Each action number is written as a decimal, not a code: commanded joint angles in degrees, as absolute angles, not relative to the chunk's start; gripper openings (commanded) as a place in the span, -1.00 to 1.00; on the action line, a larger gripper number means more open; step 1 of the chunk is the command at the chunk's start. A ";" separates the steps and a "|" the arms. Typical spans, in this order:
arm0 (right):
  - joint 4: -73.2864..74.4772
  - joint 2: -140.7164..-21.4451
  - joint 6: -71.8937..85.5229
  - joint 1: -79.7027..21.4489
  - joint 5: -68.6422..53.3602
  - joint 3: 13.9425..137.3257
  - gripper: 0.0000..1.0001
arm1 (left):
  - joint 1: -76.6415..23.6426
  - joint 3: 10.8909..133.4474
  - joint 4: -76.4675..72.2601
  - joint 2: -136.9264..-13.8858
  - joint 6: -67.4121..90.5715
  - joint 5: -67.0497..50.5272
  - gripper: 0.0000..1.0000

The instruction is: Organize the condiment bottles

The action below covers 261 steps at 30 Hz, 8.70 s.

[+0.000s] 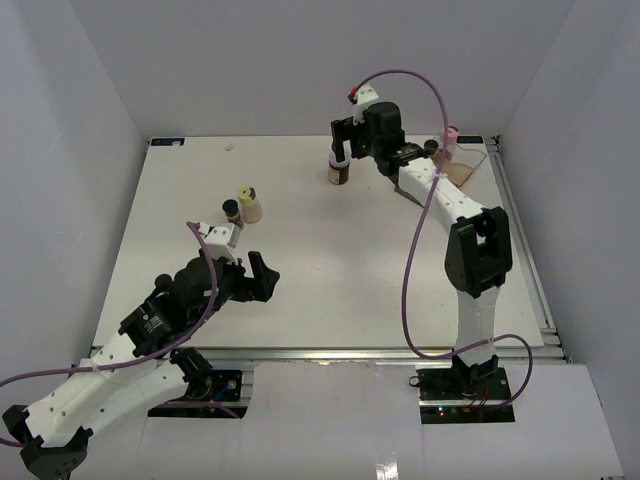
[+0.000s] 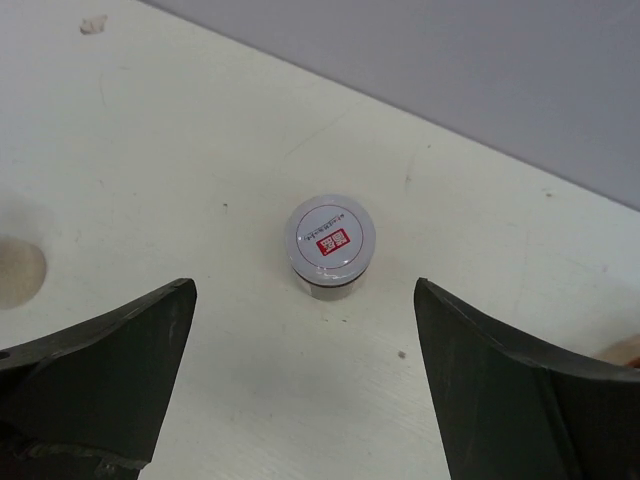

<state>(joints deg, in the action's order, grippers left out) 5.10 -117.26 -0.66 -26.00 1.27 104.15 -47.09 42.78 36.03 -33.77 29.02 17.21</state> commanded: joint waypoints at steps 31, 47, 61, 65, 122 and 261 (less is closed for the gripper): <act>-6.28 -134.05 -4.70 -27.33 6.12 112.07 -0.36 | -47.20 42.71 35.60 -35.16 28.57 16.61 0.96; -0.98 -95.50 -4.31 -23.59 14.34 85.53 -0.85 | -47.20 42.64 35.43 -34.15 28.39 15.29 0.96; -17.52 -87.10 -0.57 -9.80 14.71 66.49 -0.85 | -47.37 42.54 35.45 -33.36 28.57 15.75 0.96; -22.81 -89.65 -0.44 -8.65 14.21 65.03 -0.85 | -47.37 42.65 35.77 -34.32 28.65 16.49 0.96; -34.07 -110.86 3.46 -7.65 12.39 69.45 -0.18 | -47.37 42.71 35.28 -38.41 28.16 15.38 0.96; 6.64 -71.66 6.70 -22.31 4.67 63.96 0.76 | -28.27 67.24 49.68 -81.75 36.37 16.67 -1.00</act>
<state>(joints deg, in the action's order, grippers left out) 7.25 -75.49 5.70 -22.20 4.10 63.11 -21.21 60.95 49.87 -77.80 36.91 17.17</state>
